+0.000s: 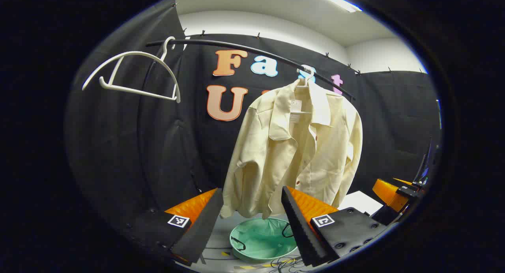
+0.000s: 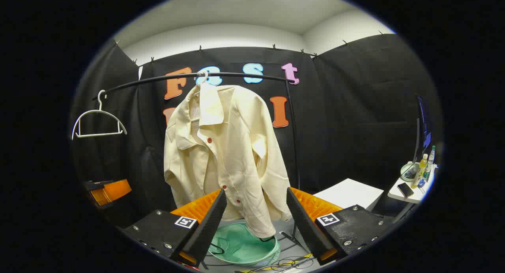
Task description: Grasp the clothes on the hanger with both hands and then place them into the laundry hamper below.
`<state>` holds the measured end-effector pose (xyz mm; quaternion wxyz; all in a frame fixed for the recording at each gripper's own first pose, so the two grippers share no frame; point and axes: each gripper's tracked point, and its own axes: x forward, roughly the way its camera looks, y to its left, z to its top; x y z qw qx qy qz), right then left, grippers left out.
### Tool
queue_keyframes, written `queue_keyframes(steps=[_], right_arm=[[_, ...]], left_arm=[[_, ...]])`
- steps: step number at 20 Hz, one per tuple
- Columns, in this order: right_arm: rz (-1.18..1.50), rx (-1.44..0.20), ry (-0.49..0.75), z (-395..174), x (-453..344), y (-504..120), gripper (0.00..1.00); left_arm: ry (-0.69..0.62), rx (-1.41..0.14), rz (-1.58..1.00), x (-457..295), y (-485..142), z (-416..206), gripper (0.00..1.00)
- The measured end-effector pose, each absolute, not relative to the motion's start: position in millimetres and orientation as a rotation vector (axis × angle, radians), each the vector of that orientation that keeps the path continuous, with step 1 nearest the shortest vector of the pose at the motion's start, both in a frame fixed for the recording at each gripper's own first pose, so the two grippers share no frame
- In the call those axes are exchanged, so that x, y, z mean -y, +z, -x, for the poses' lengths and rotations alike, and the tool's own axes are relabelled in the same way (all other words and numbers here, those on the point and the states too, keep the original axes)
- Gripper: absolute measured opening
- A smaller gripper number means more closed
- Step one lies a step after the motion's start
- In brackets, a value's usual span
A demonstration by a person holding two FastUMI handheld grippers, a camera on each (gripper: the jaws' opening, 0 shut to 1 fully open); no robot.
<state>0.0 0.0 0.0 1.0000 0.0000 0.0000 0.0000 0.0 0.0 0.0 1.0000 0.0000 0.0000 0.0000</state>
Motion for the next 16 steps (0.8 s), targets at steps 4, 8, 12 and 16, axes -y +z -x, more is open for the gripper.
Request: queue_keyframes(steps=[4,8,12,16], right_arm=[[0.009,-0.005,0.013,0.9,-2.6,2.1,0.95],[0.014,-0.008,0.014,2.0,-1.1,3.3,0.95],[0.021,-0.016,0.012,1.8,-0.7,2.7,0.95],[0.019,-0.016,0.010,1.8,-4.2,6.4,0.95]], left_arm=[[0.004,-0.003,-0.033,2.5,0.0,0.1,0.97],[0.008,0.001,-0.010,1.6,1.9,0.9,0.97],[0.020,0.006,-0.019,-2.8,3.6,3.5,0.97],[0.023,0.008,-0.028,-4.2,4.3,4.7,0.97]])
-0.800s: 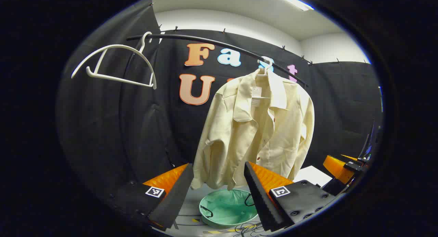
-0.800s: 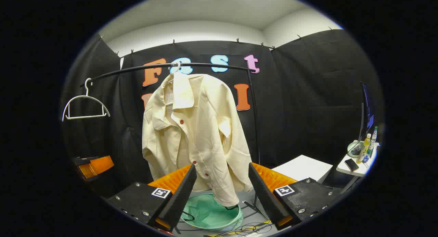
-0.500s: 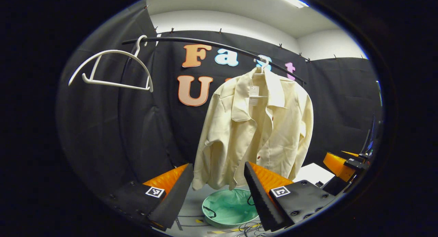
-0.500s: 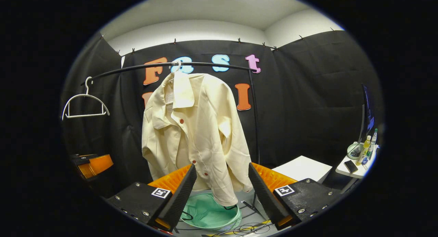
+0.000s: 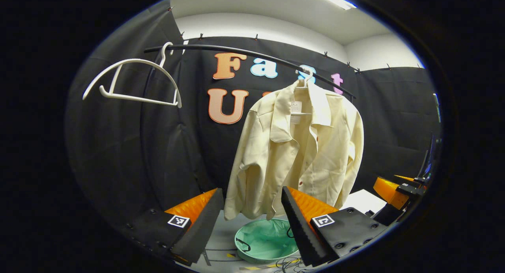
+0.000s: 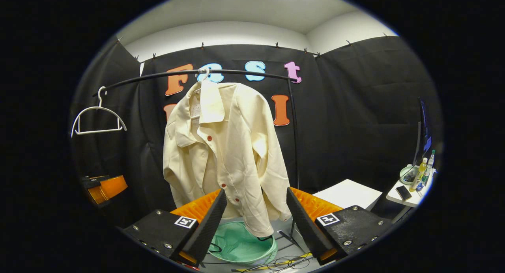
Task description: Grasp the clothes on the hanger with both hands and then place them into the laundry hamper below.
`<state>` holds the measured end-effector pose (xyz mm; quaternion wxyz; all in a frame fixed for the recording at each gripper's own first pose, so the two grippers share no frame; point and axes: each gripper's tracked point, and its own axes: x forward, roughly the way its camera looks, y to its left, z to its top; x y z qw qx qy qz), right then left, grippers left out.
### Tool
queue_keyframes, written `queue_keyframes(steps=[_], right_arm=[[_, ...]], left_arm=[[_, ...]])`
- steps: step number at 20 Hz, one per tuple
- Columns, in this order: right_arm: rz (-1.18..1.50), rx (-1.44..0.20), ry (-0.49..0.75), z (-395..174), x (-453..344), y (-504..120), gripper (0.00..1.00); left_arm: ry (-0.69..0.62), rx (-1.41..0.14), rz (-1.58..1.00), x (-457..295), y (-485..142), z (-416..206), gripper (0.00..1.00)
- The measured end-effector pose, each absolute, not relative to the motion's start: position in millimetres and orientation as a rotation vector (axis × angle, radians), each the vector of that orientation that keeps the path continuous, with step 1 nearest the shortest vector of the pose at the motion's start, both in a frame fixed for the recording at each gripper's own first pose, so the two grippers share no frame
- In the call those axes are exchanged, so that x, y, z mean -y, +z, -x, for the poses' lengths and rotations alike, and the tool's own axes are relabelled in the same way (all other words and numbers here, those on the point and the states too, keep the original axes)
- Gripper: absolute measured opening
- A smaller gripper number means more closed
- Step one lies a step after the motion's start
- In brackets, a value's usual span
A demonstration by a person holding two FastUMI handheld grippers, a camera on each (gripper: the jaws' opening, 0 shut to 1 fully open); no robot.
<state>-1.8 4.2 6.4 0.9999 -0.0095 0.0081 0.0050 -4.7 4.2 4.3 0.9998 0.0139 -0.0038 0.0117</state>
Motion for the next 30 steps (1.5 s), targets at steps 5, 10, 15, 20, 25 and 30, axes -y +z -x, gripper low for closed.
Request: queue_keyframes(steps=[5,10,15,20,25,30], right_arm=[[0.044,-0.035,0.053,-10,-31,2,0.95],[0.021,-0.005,0.125,-38,-64,17,0.95],[0.047,0.038,0.170,-78,-89,38,0.95],[0.074,0.059,0.202,-127,-115,46,0.95],[0.060,0.028,0.201,-175,-130,38,0.86],[0.053,-0.014,0.206,-211,-143,32,0.76]], left_arm=[[0.031,0.002,-0.026,-8,3,6,0.97],[0.048,-0.006,-0.018,-14,0,9,0.97],[0.069,-0.020,-0.021,-23,-5,11,0.97],[0.086,-0.030,-0.031,-31,-8,6,0.97],[0.106,-0.044,-0.028,-41,-10,2,0.94],[0.112,-0.052,-0.037,-47,-10,-6,0.97]])
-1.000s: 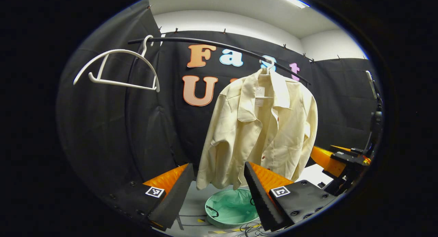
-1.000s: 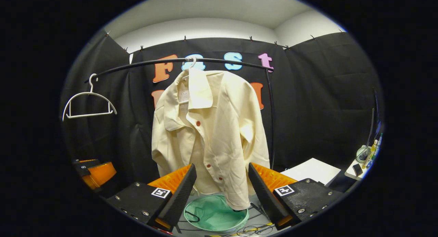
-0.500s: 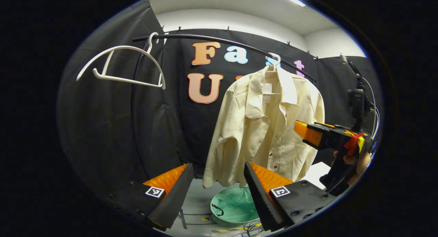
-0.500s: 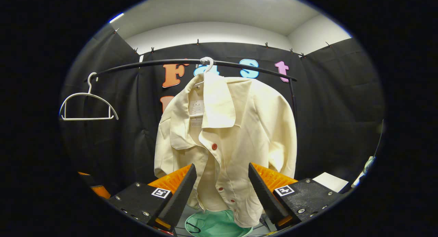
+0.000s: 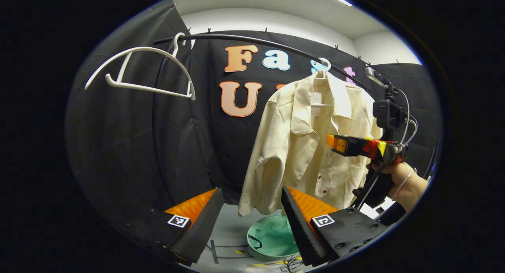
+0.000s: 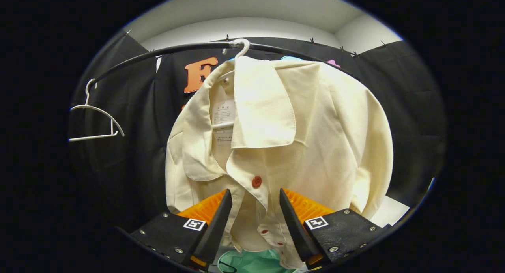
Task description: Grasp the clothes on the hanger with both hands and then place them into the laundry hamper below.
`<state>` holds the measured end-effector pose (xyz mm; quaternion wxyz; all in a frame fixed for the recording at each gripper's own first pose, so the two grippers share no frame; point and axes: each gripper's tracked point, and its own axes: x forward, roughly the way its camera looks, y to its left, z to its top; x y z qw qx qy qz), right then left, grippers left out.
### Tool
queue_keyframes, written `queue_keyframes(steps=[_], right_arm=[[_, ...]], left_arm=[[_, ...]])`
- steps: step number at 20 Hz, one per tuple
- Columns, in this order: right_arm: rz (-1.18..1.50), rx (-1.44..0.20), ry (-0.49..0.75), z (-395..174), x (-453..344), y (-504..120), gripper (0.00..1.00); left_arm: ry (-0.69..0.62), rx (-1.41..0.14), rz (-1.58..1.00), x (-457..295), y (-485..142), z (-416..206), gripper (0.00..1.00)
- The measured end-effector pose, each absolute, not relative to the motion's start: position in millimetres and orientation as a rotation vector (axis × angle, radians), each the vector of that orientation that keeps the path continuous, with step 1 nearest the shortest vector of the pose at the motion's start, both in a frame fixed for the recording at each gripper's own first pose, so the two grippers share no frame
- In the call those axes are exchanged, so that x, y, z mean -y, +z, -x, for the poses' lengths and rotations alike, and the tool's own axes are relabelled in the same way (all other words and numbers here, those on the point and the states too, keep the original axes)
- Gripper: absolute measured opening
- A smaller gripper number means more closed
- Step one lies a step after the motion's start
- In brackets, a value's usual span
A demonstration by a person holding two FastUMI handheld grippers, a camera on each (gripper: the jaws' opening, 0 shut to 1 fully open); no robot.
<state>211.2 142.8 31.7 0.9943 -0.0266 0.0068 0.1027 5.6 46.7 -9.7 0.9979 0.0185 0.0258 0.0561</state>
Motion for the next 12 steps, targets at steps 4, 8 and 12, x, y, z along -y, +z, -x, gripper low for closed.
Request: queue_keyframes(steps=[4,8,12], right_arm=[[0.074,-0.020,0.188,-229,-145,31,0.65],[0.076,-0.033,0.180,-230,-138,31,0.34],[0.078,-0.019,0.186,-217,-126,36,0.03]], left_arm=[[0.121,-0.055,-0.034,-51,-10,-11,0.97],[0.108,-0.063,-0.032,-46,-12,-20,0.97],[0.080,-0.051,-0.046,-36,-5,-36,0.97]])
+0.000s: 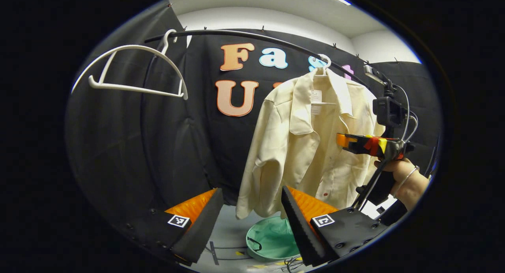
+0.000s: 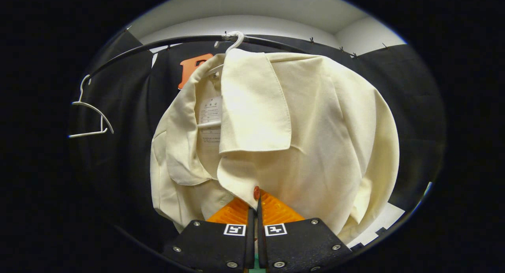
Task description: Grasp the clothes on the hanger with both hands and then place them into the laundry hamper below.
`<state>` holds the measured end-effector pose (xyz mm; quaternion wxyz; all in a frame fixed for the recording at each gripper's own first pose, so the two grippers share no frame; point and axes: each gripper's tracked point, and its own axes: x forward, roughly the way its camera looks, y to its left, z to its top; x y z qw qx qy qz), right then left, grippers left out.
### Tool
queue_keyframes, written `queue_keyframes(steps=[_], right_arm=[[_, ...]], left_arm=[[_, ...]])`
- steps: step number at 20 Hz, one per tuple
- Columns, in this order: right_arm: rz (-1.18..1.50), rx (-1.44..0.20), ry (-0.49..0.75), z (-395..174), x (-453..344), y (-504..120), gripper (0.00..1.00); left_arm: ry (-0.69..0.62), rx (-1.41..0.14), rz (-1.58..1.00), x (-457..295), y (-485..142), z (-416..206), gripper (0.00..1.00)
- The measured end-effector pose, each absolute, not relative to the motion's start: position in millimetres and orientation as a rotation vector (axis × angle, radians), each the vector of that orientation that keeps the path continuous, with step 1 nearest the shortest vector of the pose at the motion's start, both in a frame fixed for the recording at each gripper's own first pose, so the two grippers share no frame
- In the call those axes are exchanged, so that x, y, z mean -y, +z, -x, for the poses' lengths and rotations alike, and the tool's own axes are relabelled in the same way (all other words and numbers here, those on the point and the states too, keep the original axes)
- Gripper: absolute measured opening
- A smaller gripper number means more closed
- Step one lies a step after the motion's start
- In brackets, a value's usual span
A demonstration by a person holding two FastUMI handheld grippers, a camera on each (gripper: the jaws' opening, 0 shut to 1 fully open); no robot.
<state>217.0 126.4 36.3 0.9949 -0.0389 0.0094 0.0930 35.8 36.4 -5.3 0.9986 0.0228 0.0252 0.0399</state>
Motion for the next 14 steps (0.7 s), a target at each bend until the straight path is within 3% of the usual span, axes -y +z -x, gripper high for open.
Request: queue_keyframes(steps=[14], right_arm=[[0.062,0.028,0.199,-185,-90,63,0.00]], left_arm=[[-0.086,0.029,-0.099,40,40,-124,1.00]])
